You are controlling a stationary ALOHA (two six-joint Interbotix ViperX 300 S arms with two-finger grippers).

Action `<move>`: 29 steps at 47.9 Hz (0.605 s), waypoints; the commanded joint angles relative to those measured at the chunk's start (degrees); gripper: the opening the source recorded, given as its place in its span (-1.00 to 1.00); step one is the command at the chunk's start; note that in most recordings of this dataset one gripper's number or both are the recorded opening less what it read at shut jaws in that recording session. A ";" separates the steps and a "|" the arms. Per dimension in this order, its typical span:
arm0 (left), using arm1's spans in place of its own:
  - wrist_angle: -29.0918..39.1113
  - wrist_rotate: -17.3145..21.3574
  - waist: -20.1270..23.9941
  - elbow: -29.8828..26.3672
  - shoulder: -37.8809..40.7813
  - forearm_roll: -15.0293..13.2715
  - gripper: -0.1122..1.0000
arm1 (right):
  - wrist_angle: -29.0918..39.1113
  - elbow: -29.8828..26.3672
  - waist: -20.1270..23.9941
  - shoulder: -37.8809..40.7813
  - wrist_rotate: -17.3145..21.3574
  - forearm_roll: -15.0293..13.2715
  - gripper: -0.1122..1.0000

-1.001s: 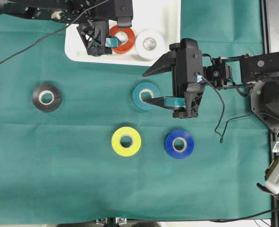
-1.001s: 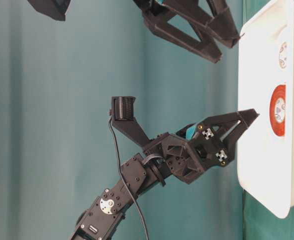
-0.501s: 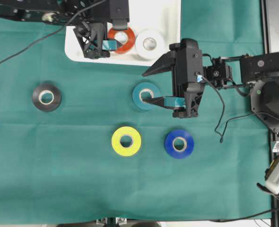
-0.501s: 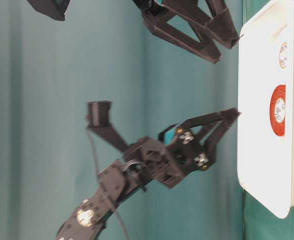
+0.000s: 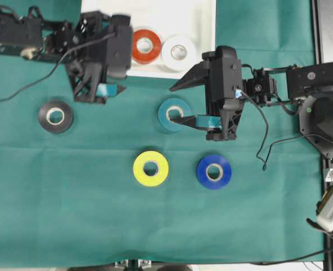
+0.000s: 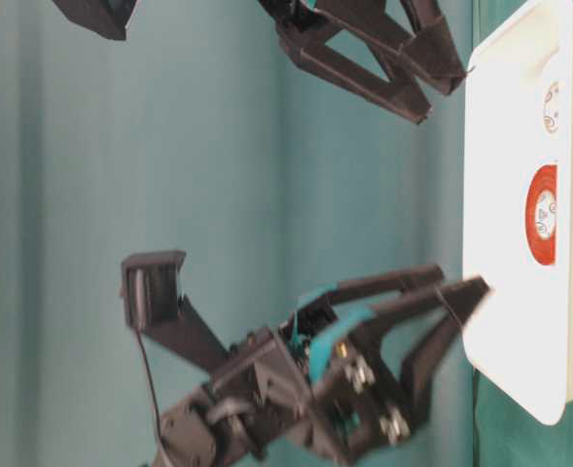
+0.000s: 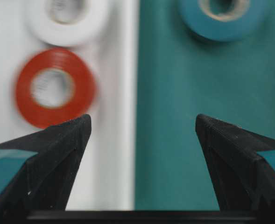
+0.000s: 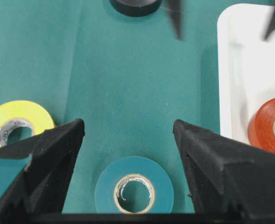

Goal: Put the tape alternately from left to right into the white case.
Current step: 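Release the red roll and withdraw the left gripper leftward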

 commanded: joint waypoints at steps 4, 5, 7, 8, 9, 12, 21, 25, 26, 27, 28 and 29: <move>-0.09 -0.62 -3.52 1.76 -3.78 -0.26 0.55 | -0.44 -0.53 0.18 -0.97 0.18 0.09 0.69; -0.09 -0.88 -3.96 2.11 -4.04 -0.18 0.55 | -0.53 -0.53 0.09 -0.97 0.09 0.09 0.69; -0.09 -1.41 -4.92 2.81 -4.66 -0.26 0.55 | -0.53 -0.53 0.18 -0.97 0.09 0.09 0.69; -0.09 -1.85 -5.36 3.16 -5.01 -0.26 0.55 | -0.44 -0.53 0.18 -0.97 0.09 0.09 0.69; -0.09 -2.20 -5.80 3.52 -5.19 -0.26 0.55 | -0.44 -0.53 0.18 -0.97 0.09 0.09 0.69; -0.09 -3.96 -7.29 4.83 -6.06 -0.26 0.55 | -0.44 -0.53 0.18 -0.97 0.09 0.09 0.69; -0.09 -9.14 -10.55 7.65 -7.65 -0.26 0.55 | -0.44 -0.53 0.18 -0.79 0.18 0.09 0.69; -0.09 -11.51 -11.69 8.79 -8.17 -0.26 0.55 | -0.53 -0.53 0.09 -0.62 0.18 0.09 0.69; -0.09 -12.30 -12.13 9.23 -8.35 -0.26 0.55 | -0.44 -0.53 0.18 -0.53 0.09 0.09 0.69; -0.09 -12.83 -12.30 9.49 -8.44 -0.26 0.55 | -0.44 -0.53 0.18 -0.53 0.09 0.09 0.69; -0.09 -13.27 -12.57 9.76 -8.53 -0.26 0.55 | -0.44 -0.53 0.18 -0.35 0.09 0.09 0.69; -0.18 -13.71 -12.83 10.02 -8.53 -0.26 0.55 | -0.44 -0.53 0.18 -0.26 0.09 0.09 0.69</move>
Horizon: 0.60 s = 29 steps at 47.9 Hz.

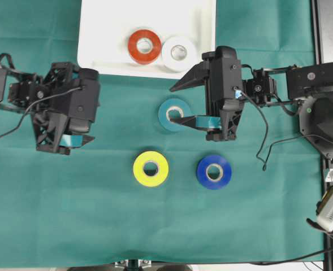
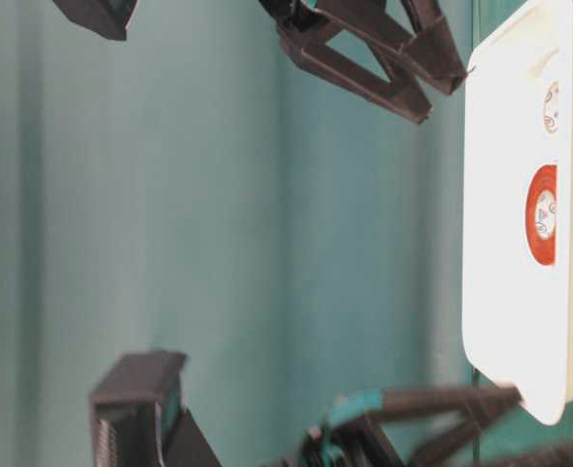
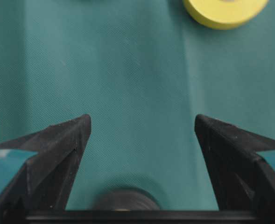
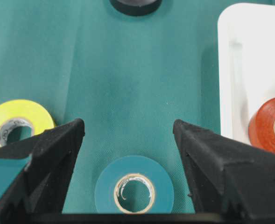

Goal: Put the tape alternately from left to right into the white case.
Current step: 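Release the red roll and withdraw the left gripper leftward, then move the right gripper over the blue tape roll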

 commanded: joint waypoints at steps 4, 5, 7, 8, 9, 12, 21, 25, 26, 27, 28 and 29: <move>-0.26 -2.81 -1.67 1.14 -1.76 -0.09 0.55 | -0.26 -0.53 0.09 -0.35 0.00 0.09 0.69; -0.26 -3.08 -1.76 1.32 -1.76 -0.09 0.55 | -0.26 -0.53 0.18 -0.35 0.00 0.09 0.69; -0.18 -3.60 -1.93 1.67 -1.93 -0.09 0.55 | -0.26 -0.53 0.18 -0.35 0.00 0.09 0.69; -0.18 -3.78 -2.02 1.76 -1.93 -0.09 0.55 | -0.26 -0.53 0.09 -0.35 0.00 0.09 0.69; -0.18 -3.87 -2.11 2.02 -2.02 -0.09 0.55 | -0.26 -0.53 0.18 -0.35 0.00 0.09 0.69; -0.26 -3.96 -2.29 2.46 -2.11 -0.09 0.55 | -0.26 -0.53 0.18 -0.35 0.00 0.09 0.69; -0.88 -4.04 -2.29 2.99 -2.02 -0.09 0.55 | -0.44 -0.53 0.18 -0.35 0.00 0.09 0.69; -1.32 -3.96 -2.29 3.08 -2.02 -0.09 0.55 | -0.35 -0.53 0.18 -0.35 0.00 0.09 0.69; -1.41 -3.96 -2.29 2.99 -2.02 -0.09 0.55 | -0.35 -0.53 0.18 -0.35 0.00 0.09 0.69; -1.58 -3.96 -2.29 3.08 -2.02 0.00 0.55 | -0.35 -0.53 0.18 -0.35 0.00 0.09 0.69; -1.67 -3.96 -2.29 3.08 -1.93 -0.09 0.55 | -0.35 -0.53 0.18 -0.35 0.00 0.09 0.69; -1.67 -3.96 -2.29 3.08 -1.93 -0.09 0.55 | -0.35 -0.53 0.18 -0.35 0.00 0.09 0.69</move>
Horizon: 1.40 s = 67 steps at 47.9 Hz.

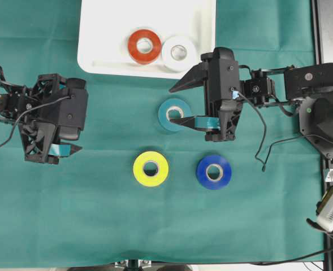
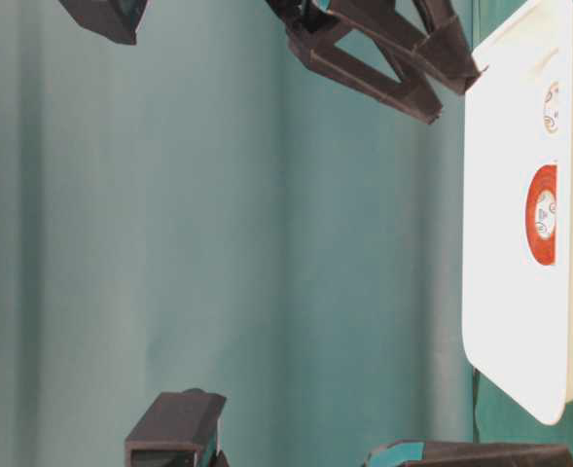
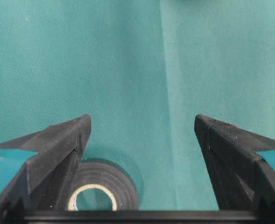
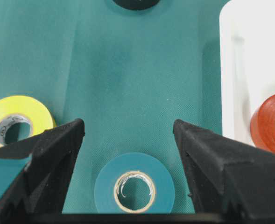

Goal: Put the tape alternately from left to right into the white case.
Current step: 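Move the right gripper over the blue tape roll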

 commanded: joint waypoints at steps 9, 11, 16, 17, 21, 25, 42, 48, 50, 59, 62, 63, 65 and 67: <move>-0.70 0.09 -0.18 -0.44 -0.88 -0.09 0.55 | -0.44 -0.53 0.18 -0.88 0.00 0.09 0.69; -0.70 0.09 -0.18 -0.44 -0.88 -0.09 0.55 | -0.44 -0.53 0.09 -0.88 0.00 0.09 0.69; -0.62 0.09 -0.18 -0.53 -0.88 0.00 0.55 | -0.44 -0.53 0.18 -0.88 0.00 0.09 0.69; -0.70 0.09 -0.18 -0.44 -0.88 -0.09 0.55 | -0.44 -0.53 0.18 -0.88 0.00 0.09 0.69; -0.62 0.09 -0.18 -0.44 -0.88 -0.09 0.55 | -0.44 -0.53 0.18 -0.88 0.00 0.09 0.69; -0.70 0.09 -0.18 -0.44 -0.88 -0.09 0.55 | -0.35 -0.53 0.18 -0.88 0.00 0.09 0.69; -0.70 0.09 -0.18 -0.53 -0.88 0.00 0.55 | -0.18 -0.53 4.13 -0.88 0.09 0.79 0.69; -0.62 0.09 -0.18 -0.53 -0.88 -0.09 0.55 | 0.35 -0.62 6.68 -0.88 0.09 1.32 0.69; -0.70 0.09 -0.18 -0.53 -0.88 -0.09 0.55 | 0.70 -0.62 7.56 -0.88 0.18 1.49 0.69; -0.70 0.00 -0.18 -0.62 -0.79 -0.09 0.55 | 3.69 -0.53 11.25 -0.88 0.62 2.11 0.69; -0.62 0.00 -0.18 -0.62 -0.70 -0.09 0.55 | 5.01 -0.44 12.13 -0.88 2.02 2.11 0.69; -0.70 0.00 -0.18 -0.53 -0.79 -0.09 0.55 | 5.54 -0.44 12.48 -0.88 2.64 2.11 0.69; -0.70 -0.09 -0.18 -0.53 -0.79 -0.09 0.55 | 6.59 -0.18 13.01 -0.88 4.04 2.11 0.69; -0.70 -0.09 -0.18 -0.44 -0.79 -0.09 0.55 | 7.65 0.00 13.62 -0.88 5.54 2.11 0.69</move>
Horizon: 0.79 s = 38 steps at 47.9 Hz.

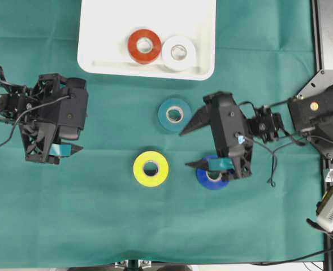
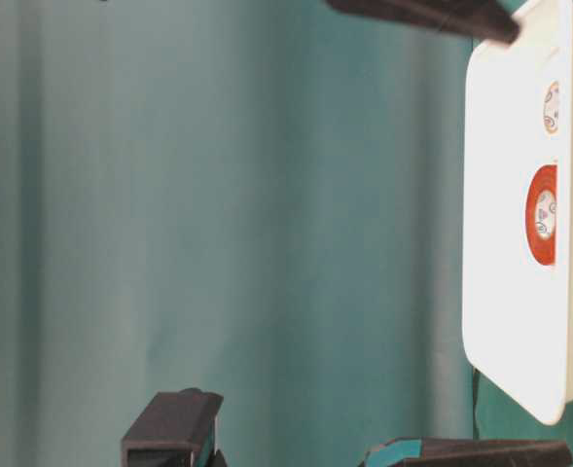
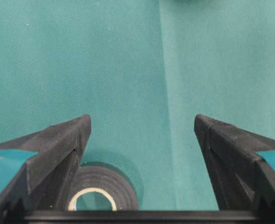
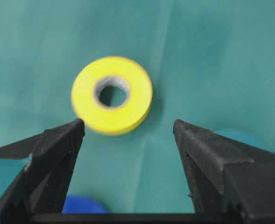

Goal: Put the tape alternately from left to right into the white case.
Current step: 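Move the right gripper over the blue tape roll, then lower the right gripper into the blue roll's hole and grasp it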

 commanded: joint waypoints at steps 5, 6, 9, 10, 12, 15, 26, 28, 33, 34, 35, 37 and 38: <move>-0.35 -0.09 -0.18 -0.53 -0.79 -0.18 0.55 | 3.69 0.62 2.46 -0.88 5.45 0.00 0.69; -0.35 -0.09 -0.18 -0.53 -0.70 -0.18 0.55 | 3.96 0.88 2.64 -0.88 6.06 0.00 0.69; -0.35 -0.09 -0.18 -0.79 -0.70 -0.18 0.55 | 4.57 1.49 3.34 -0.88 8.00 0.00 0.69; -0.35 -0.09 -0.18 -0.79 -0.70 -0.09 0.55 | 4.75 1.76 3.60 -0.88 8.70 0.00 0.69; -0.35 -0.09 -0.18 -0.88 -0.79 -0.18 0.55 | 5.01 2.46 4.04 -0.88 10.11 0.00 0.69; -0.35 -0.09 -0.18 -0.88 -0.70 -0.18 0.55 | 5.36 3.08 4.66 -0.88 11.69 0.00 0.69; -0.35 -0.18 -0.18 -1.05 -0.35 -0.18 0.55 | 6.06 5.01 5.54 -0.88 16.44 -0.09 0.69; -0.35 -0.18 -0.18 -1.05 -0.18 -0.18 0.55 | 6.06 5.27 5.45 -0.79 16.88 -0.09 0.69; -0.35 -0.18 -0.18 -1.14 0.35 -0.18 0.55 | 5.71 5.80 5.54 0.18 17.31 -0.18 0.69; -0.35 -0.18 -0.18 -1.23 0.44 -0.18 0.55 | 5.71 5.80 5.54 0.70 17.31 -0.18 0.69; -0.35 -0.18 -0.18 -1.23 0.44 -0.18 0.55 | 5.71 5.80 5.54 1.05 17.31 -0.18 0.69; -0.35 -0.18 -0.18 -1.32 0.62 -0.18 0.55 | 5.71 5.80 5.54 1.93 17.31 -0.18 0.69; -0.35 -0.09 -0.18 -1.32 0.62 -0.18 0.55 | 5.71 5.71 5.54 2.37 17.31 -0.18 0.69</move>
